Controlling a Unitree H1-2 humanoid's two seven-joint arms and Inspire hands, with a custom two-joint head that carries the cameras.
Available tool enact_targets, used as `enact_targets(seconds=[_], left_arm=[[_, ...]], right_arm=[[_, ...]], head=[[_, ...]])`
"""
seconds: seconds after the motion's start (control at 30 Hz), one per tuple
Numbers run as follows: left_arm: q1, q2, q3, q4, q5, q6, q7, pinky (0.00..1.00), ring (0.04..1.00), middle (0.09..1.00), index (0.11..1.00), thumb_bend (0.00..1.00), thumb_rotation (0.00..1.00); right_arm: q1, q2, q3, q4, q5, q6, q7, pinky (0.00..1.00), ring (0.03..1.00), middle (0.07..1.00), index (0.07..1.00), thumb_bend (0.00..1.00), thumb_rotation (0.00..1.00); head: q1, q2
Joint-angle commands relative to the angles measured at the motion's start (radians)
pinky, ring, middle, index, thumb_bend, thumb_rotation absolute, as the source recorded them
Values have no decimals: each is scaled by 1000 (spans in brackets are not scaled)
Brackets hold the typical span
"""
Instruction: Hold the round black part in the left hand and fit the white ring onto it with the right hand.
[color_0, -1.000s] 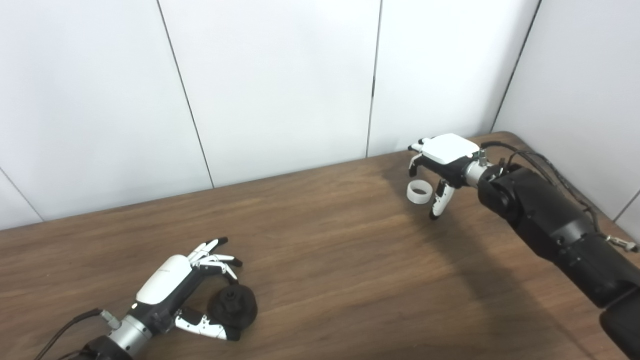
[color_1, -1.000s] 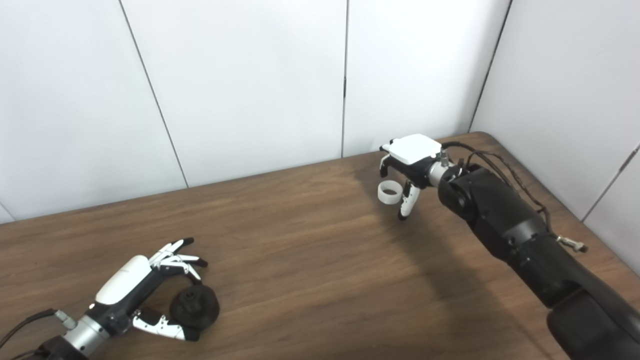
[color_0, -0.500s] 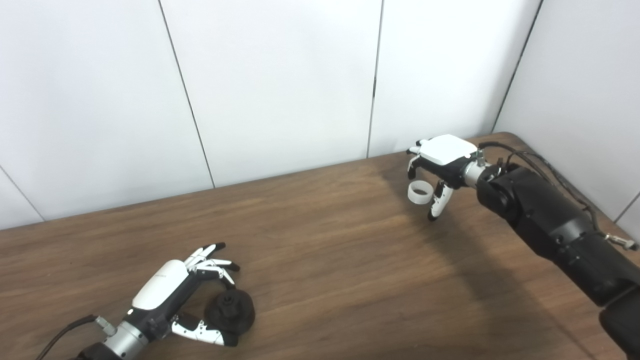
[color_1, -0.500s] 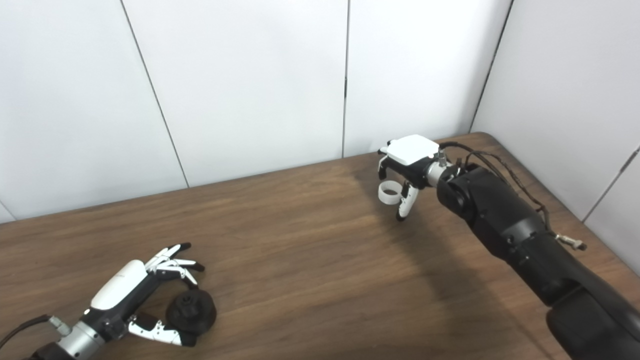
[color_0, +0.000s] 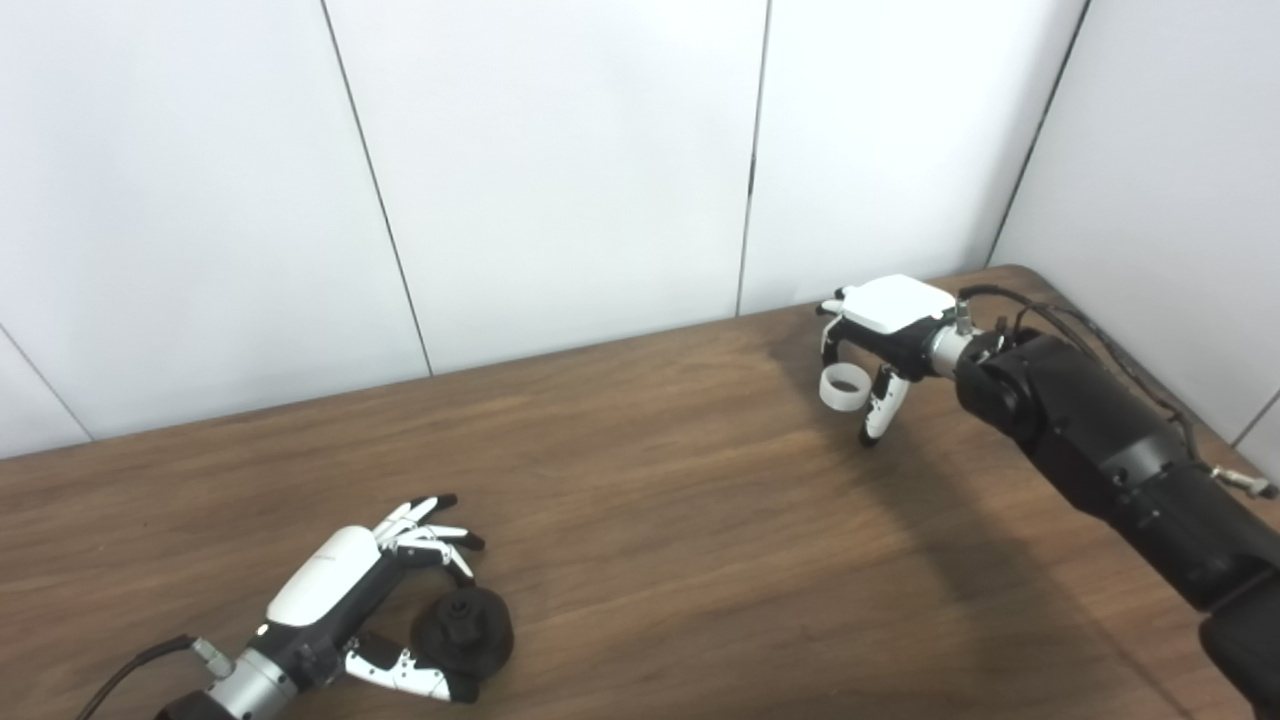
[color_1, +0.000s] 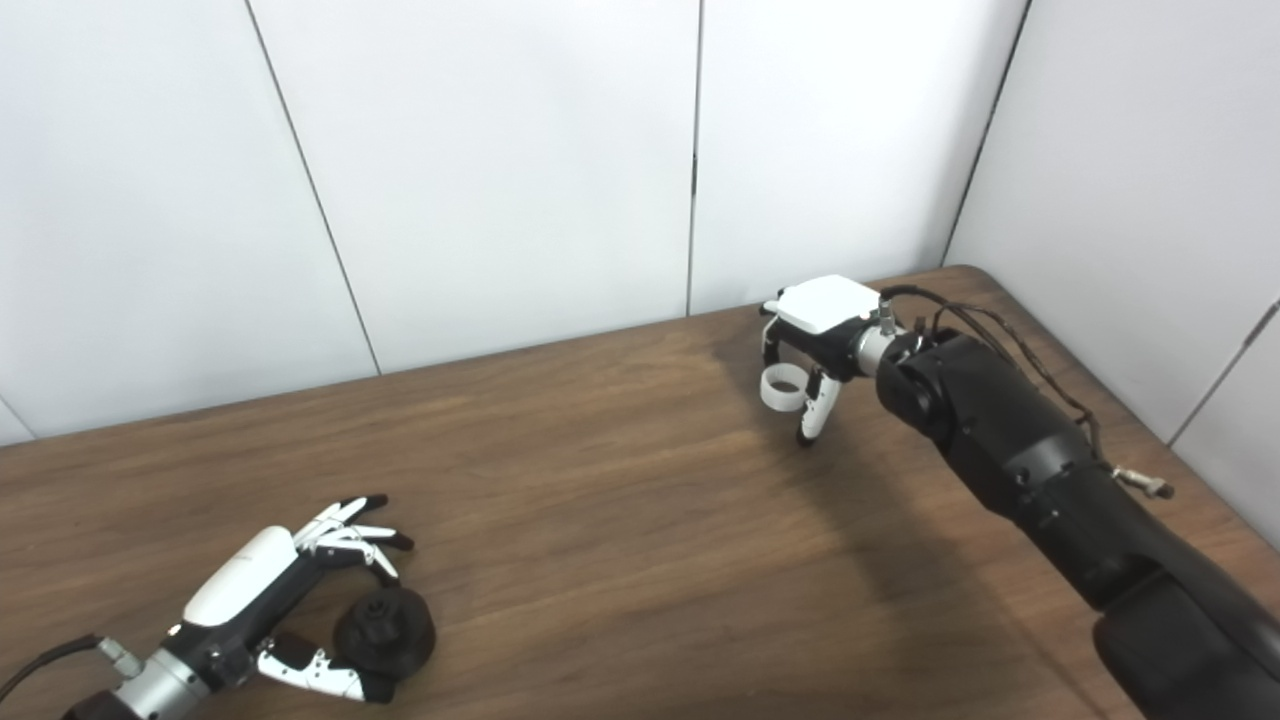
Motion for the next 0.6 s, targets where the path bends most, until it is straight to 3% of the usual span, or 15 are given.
enact_targets(seconds=[0.0,0.57], left_arm=[[-12,21,10,-9,3,-3,-6,1000,979,790,482,525,62],[-2,18,36,-26,0,-3,-31,1000,980,791,481,524,63]], right_arm=[[-34,-19,-4,-7,13,3,18,1000,1000,958,630,1000,284],[-35,-22,1,-19,28,28,59,1000,1000,941,616,1000,234]], head=[[-2,0],[0,2]])
